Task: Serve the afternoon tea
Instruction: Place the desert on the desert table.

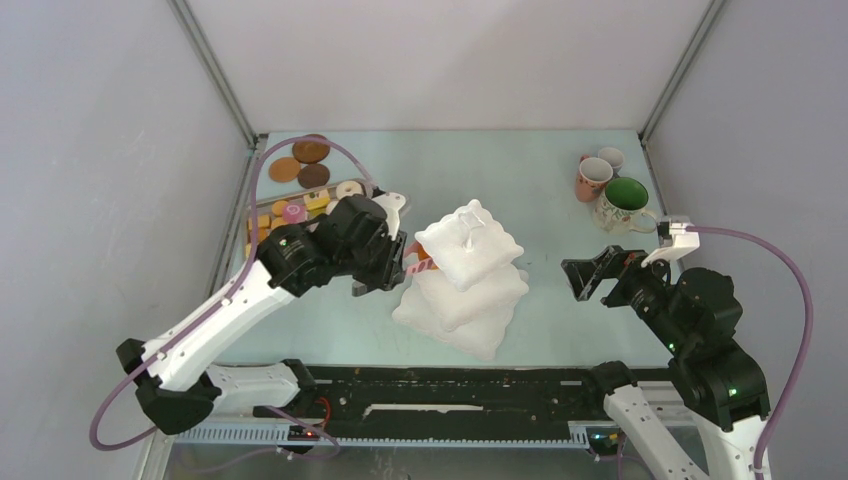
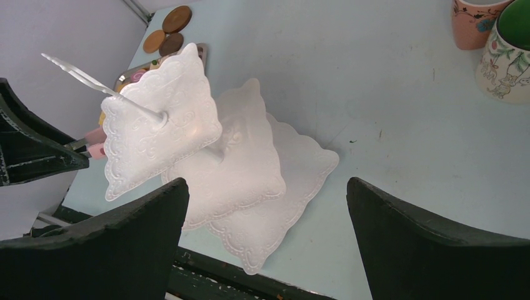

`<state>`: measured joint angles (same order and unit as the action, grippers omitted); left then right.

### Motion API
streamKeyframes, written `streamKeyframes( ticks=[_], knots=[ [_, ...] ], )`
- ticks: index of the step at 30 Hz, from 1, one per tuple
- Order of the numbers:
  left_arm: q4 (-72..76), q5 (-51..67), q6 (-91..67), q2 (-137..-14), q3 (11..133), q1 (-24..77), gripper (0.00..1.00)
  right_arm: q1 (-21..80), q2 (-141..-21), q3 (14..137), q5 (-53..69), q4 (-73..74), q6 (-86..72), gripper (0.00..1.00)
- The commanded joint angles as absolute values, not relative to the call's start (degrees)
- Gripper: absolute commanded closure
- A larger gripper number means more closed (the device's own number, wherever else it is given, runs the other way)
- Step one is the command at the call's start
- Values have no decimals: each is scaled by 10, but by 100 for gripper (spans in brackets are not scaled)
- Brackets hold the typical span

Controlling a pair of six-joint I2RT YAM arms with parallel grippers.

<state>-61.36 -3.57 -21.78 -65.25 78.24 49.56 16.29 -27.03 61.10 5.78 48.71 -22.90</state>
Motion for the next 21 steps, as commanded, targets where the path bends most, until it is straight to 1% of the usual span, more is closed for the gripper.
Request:
streamKeyframes(
  ticks=[1, 4, 13, 16, 21],
  knots=[
    [-592, -51, -197, -664, 792, 501, 81, 165, -269, 612, 48, 475, -220, 0],
    [-591, -51, -194, -666, 789, 500, 80, 165, -267, 613, 44, 475, -220, 0],
    [-591, -37, -188, -681, 793, 501, 70, 165, -271, 612, 36, 471, -221, 0],
    [-596, -42, -183, -683, 796, 500, 68, 165, -271, 613, 35, 471, -219, 0],
    [-595, -40, -185, -681, 795, 500, 61, 165, -272, 613, 35, 470, -220, 0]
  ],
)
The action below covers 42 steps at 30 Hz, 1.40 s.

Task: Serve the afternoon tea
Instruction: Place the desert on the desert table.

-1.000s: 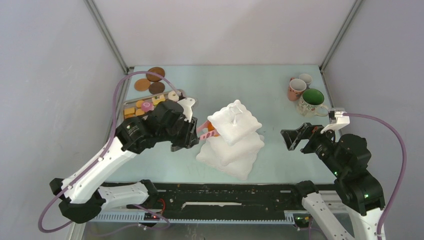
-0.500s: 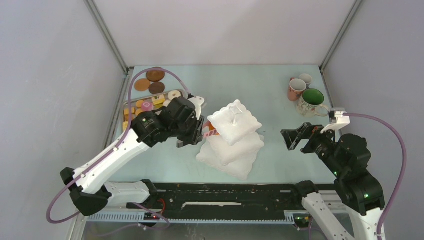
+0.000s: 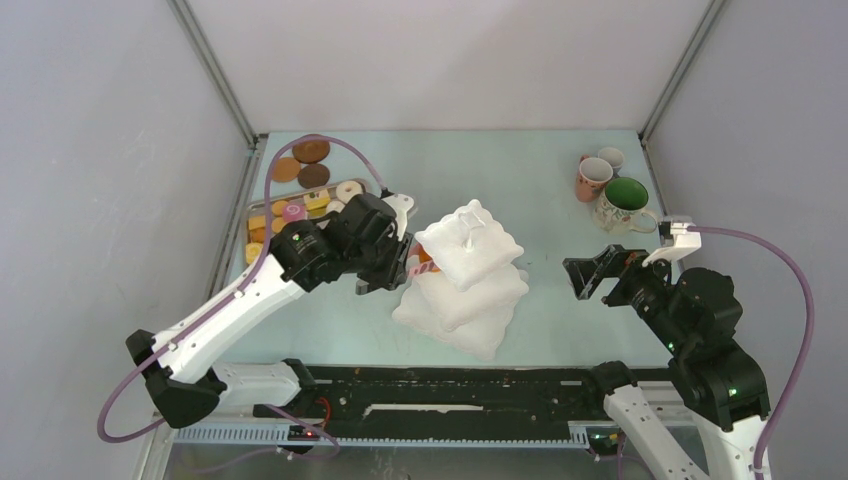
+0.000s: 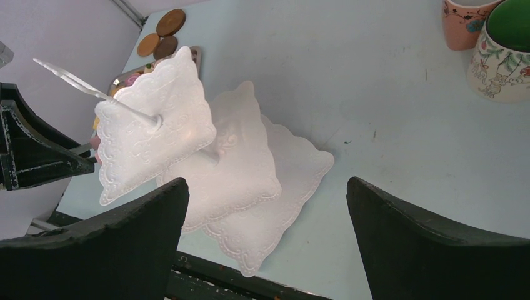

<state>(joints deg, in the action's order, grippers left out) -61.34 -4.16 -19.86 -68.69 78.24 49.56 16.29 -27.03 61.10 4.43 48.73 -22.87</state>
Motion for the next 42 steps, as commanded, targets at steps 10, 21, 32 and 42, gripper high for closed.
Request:
streamKeyframes(
  ticks=[10, 21, 32, 42],
  knots=[
    [-595, -40, -183, -680, 795, 500, 51, 165, -270, 613, 34, 470, -219, 0],
    [-608, -45, -180, -665, 797, 500, 47, 165, -269, 613, 36, 469, -221, 0],
    [-620, -68, -184, -625, 786, 499, 47, 165, -274, 613, 39, 473, -223, 0],
    [-633, -73, -186, -602, 779, 499, 49, 165, -276, 613, 38, 477, -222, 0]
  ],
)
